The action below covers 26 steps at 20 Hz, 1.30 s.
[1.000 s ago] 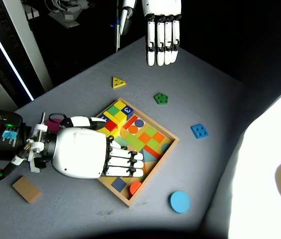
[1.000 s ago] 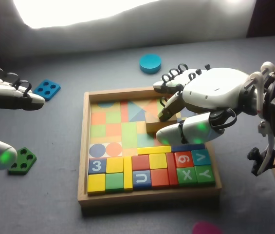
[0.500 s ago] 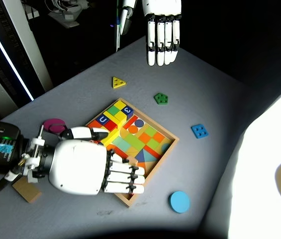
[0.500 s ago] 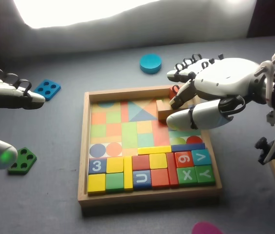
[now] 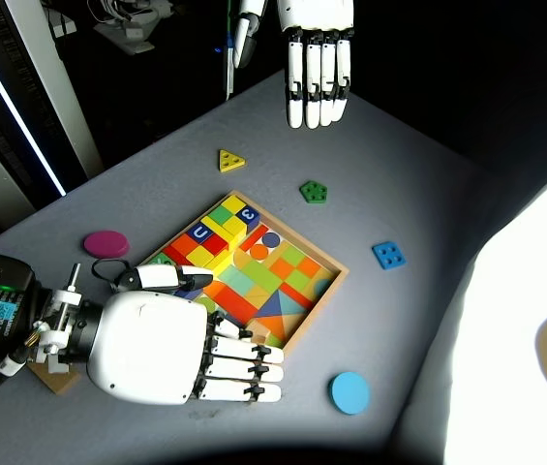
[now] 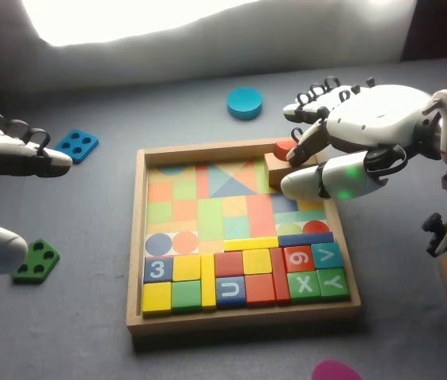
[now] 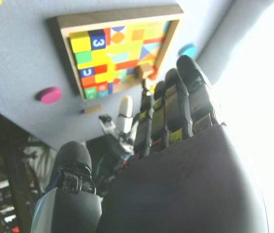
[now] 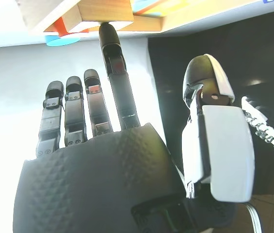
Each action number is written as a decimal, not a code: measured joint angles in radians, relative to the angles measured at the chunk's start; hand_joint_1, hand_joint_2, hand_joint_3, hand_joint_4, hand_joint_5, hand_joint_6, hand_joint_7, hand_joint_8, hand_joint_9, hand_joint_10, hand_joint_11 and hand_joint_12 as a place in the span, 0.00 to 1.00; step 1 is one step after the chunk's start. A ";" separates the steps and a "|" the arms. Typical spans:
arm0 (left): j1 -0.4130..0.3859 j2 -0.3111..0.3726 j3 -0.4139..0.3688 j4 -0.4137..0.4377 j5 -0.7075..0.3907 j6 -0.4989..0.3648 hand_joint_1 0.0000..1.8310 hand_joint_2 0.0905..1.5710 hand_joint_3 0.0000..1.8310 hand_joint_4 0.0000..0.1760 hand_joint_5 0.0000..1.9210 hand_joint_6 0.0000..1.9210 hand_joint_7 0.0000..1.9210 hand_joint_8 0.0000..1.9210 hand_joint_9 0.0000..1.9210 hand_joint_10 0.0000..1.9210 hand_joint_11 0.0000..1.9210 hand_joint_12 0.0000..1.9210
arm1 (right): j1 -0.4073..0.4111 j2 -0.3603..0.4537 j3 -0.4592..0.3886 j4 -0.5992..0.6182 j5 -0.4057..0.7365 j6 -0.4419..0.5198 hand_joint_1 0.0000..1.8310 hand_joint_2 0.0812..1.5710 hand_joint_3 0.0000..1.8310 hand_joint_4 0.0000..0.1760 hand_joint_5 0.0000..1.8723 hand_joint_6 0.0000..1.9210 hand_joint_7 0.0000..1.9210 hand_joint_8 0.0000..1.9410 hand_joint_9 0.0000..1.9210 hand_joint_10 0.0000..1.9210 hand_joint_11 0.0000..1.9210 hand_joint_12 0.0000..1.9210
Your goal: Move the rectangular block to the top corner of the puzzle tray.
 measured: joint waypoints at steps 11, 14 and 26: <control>0.000 0.000 0.000 0.000 0.000 0.000 0.03 0.81 0.00 0.14 0.05 0.00 0.05 0.00 0.07 0.00 0.00 0.31 | 0.002 -0.032 0.048 -0.001 0.023 -0.016 0.00 0.74 0.00 0.00 0.38 0.01 0.03 0.00 0.00 0.00 0.00 0.00; 0.000 0.000 0.000 0.000 0.000 0.000 0.03 0.81 0.00 0.12 0.05 0.00 0.06 0.00 0.07 0.00 0.00 0.31 | 0.003 -0.037 0.057 0.000 0.025 -0.016 0.00 0.74 0.00 0.00 0.37 0.01 0.03 0.00 0.00 0.00 0.00 0.00; 0.000 0.000 0.000 0.000 0.000 0.000 0.03 0.81 0.00 0.15 0.05 0.00 0.06 0.00 0.07 0.00 0.00 0.31 | 0.026 -0.044 0.072 0.008 0.006 -0.028 0.00 0.74 0.00 0.00 0.37 0.00 0.03 0.00 0.00 0.00 0.00 0.00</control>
